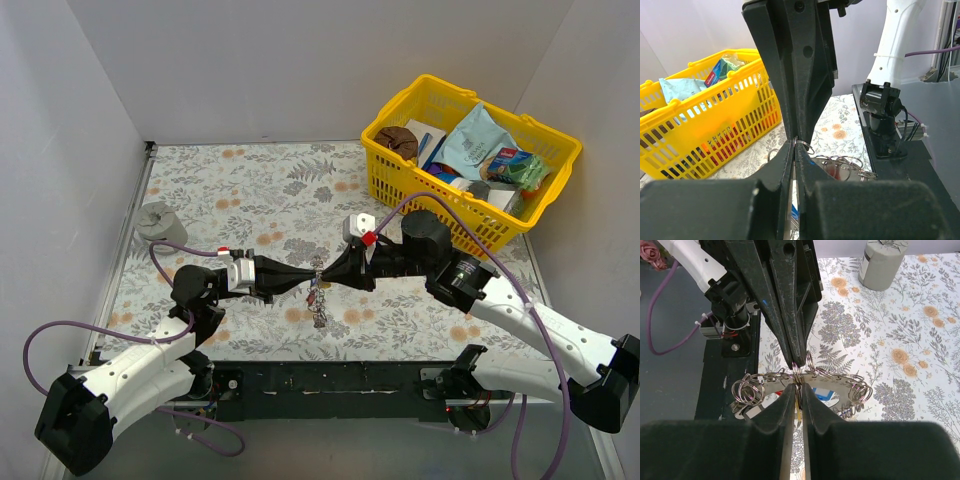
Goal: Put the keys on the keyring
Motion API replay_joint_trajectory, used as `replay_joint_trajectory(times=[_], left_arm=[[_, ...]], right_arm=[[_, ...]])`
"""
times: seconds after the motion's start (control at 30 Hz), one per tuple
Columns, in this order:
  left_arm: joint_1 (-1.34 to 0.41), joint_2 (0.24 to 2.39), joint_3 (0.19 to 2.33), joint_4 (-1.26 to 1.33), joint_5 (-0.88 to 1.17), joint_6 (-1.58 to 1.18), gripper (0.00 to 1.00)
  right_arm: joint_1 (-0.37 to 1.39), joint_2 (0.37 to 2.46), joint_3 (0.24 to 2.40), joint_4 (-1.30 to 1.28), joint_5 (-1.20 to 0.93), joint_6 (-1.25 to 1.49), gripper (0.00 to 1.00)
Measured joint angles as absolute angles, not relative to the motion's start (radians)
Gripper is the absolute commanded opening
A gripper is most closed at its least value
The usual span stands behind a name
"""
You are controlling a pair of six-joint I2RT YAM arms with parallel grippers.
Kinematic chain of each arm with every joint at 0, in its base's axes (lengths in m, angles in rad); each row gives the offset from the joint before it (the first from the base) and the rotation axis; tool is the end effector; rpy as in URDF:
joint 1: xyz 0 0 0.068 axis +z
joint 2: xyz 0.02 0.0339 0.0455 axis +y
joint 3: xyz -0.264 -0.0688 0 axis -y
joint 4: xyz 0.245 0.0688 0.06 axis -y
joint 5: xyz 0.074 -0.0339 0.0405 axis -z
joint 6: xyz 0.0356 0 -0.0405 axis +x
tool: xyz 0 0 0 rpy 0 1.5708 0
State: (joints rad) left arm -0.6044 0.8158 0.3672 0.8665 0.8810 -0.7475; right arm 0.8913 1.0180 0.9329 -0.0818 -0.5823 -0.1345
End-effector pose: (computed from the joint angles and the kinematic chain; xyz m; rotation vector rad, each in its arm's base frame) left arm 0.1277 -0.1216 0.2928 0.7959 1.2813 -1.6242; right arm 0.1311 0.1935 0.3599 -1.2620 1.3249 1.0480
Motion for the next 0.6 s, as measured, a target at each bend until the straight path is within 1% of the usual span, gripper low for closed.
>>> replay_joint_trajectory(times=[0.1, 0.17, 0.6], left_arm=[[-0.604, 0.815, 0.367, 0.867, 0.880, -0.745, 0.00], [-0.604, 0.814, 0.367, 0.866, 0.881, -0.744, 0.00], [-0.604, 0.813, 0.367, 0.857, 0.886, -0.754, 0.00]], right_arm=[[0.891, 1.018, 0.933, -0.078, -0.583, -0.131, 0.04], [0.891, 1.018, 0.931, -0.078, -0.583, -0.130, 0.02], [0.890, 1.021, 0.906, -0.049, -0.583, -0.130, 0.01]])
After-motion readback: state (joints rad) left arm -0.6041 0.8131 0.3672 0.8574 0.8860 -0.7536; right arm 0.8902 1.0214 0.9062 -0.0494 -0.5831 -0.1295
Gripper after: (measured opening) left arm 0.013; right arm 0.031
